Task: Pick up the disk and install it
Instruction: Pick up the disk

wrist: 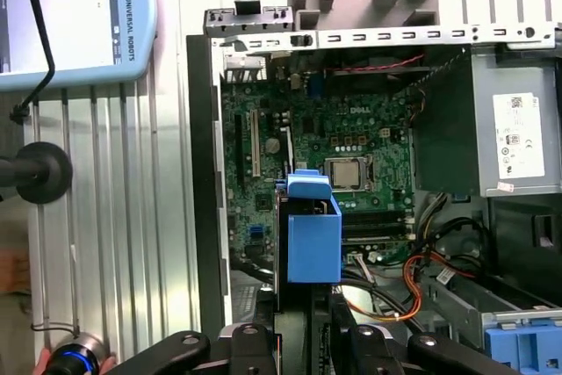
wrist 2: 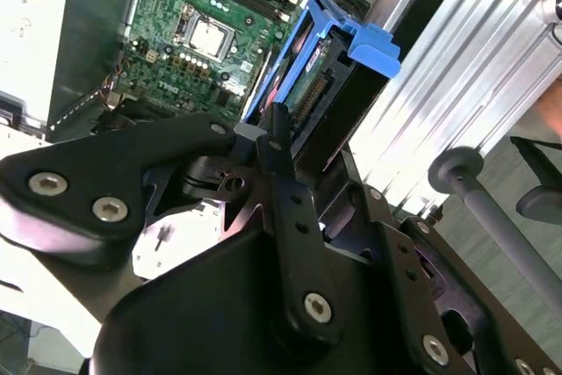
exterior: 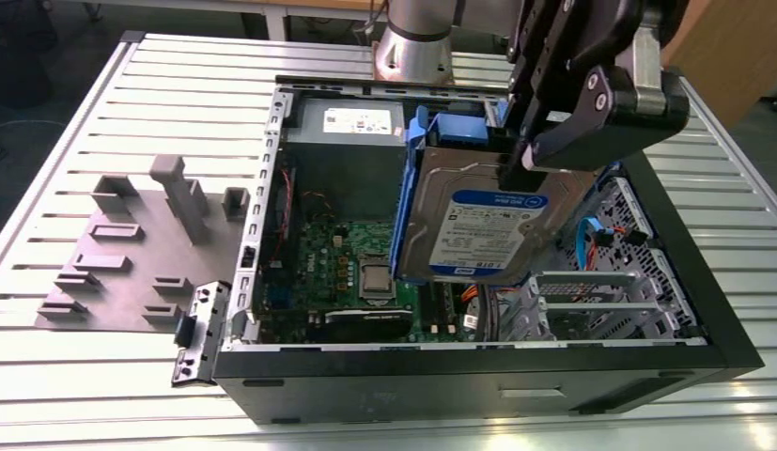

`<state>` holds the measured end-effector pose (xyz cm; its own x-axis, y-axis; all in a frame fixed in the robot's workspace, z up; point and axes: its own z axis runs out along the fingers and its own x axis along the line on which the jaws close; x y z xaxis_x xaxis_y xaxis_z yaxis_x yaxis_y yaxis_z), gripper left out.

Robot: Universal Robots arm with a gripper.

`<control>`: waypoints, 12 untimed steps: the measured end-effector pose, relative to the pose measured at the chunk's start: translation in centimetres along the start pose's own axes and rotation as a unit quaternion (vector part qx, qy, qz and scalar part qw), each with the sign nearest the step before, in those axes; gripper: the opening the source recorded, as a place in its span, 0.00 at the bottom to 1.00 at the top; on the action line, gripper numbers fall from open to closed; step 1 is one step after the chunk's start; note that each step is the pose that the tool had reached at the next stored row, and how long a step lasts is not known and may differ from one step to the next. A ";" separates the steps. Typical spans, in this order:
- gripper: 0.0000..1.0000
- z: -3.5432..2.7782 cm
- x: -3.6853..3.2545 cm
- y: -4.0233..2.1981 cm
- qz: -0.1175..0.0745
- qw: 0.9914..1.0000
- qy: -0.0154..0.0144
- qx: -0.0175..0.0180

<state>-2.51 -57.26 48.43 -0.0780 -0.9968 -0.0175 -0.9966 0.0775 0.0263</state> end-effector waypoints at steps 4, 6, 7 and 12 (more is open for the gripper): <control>0.35 0.00 0.03 -0.01 0.000 1.000 0.000 0.000; 0.35 0.00 0.04 -0.01 0.000 1.000 0.000 0.000; 0.35 0.00 0.04 -0.02 0.000 1.000 0.000 0.000; 0.35 0.00 0.03 -0.29 0.000 1.000 0.000 0.000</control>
<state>-2.22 -57.31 48.42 -0.0778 -0.9968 -0.0179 -0.9967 0.0773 0.0264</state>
